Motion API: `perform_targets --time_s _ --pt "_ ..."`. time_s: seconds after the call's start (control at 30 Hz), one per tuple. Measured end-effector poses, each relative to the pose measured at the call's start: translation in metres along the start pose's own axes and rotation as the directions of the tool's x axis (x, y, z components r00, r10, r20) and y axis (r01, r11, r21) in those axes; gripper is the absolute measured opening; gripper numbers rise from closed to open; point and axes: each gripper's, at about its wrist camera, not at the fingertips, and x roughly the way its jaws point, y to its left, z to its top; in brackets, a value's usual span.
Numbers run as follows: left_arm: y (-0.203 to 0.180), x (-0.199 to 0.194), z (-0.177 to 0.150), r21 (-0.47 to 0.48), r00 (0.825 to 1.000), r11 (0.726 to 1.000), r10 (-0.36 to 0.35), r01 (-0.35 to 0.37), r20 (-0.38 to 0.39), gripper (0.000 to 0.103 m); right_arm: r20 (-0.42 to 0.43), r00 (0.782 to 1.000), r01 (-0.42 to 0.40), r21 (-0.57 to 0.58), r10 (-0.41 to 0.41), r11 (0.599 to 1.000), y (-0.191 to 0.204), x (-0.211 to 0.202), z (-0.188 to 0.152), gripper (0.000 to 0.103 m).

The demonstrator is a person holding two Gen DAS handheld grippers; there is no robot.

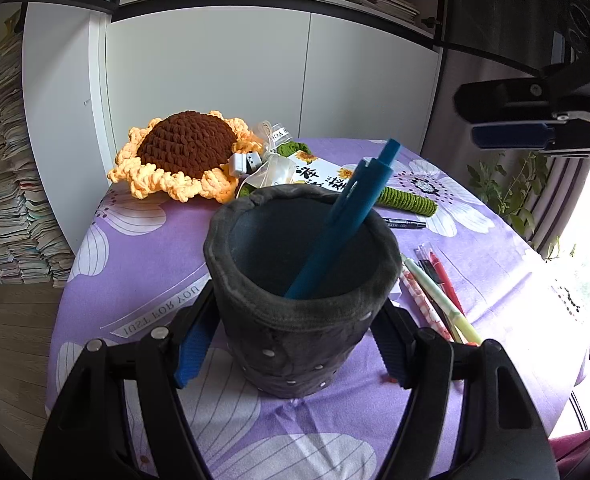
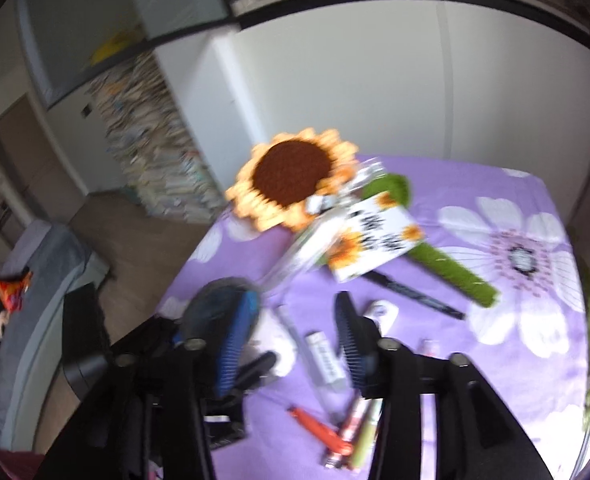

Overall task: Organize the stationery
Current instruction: 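Lift the blue pen with the right gripper and drop it into the grey holder, then grasp the red pen with the right gripper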

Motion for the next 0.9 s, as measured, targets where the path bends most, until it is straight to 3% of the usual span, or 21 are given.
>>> perform_targets --time_s 0.13,0.23,0.27,0.33,0.37,0.77,0.9 --pt "0.000 0.000 0.000 0.000 1.000 1.000 0.000 0.000 0.000 0.071 0.049 0.995 0.079 0.106 -0.084 0.991 -0.041 -0.022 0.000 0.057" --pt "0.000 0.000 0.000 0.000 1.000 1.000 0.000 0.000 0.000 0.071 -0.040 0.983 0.185 0.163 -0.181 0.969 -0.069 -0.008 -0.005 0.057" --pt "0.000 0.000 0.000 0.000 1.000 1.000 0.000 0.000 0.000 0.071 -0.093 0.975 0.214 0.179 -0.200 0.960 -0.077 0.003 -0.009 0.049" --pt "0.000 0.000 0.000 -0.001 1.000 1.000 -0.001 0.001 0.000 0.071 -0.178 0.968 0.212 0.211 -0.175 0.954 -0.088 0.024 -0.022 0.029" --pt "0.000 0.000 0.000 -0.001 1.000 1.000 -0.001 0.001 0.000 0.071 -0.207 0.967 0.197 0.222 -0.151 0.955 -0.092 0.031 -0.028 0.028" --pt "0.002 0.000 0.000 -0.004 1.000 1.000 -0.005 0.005 -0.003 0.071 -0.269 0.959 0.128 0.122 -0.091 0.984 -0.068 0.080 -0.026 0.028" --pt "0.003 0.001 0.000 -0.008 1.000 1.000 -0.009 0.009 -0.007 0.071 -0.278 0.950 0.184 0.128 -0.143 0.974 -0.077 0.081 -0.031 0.028"
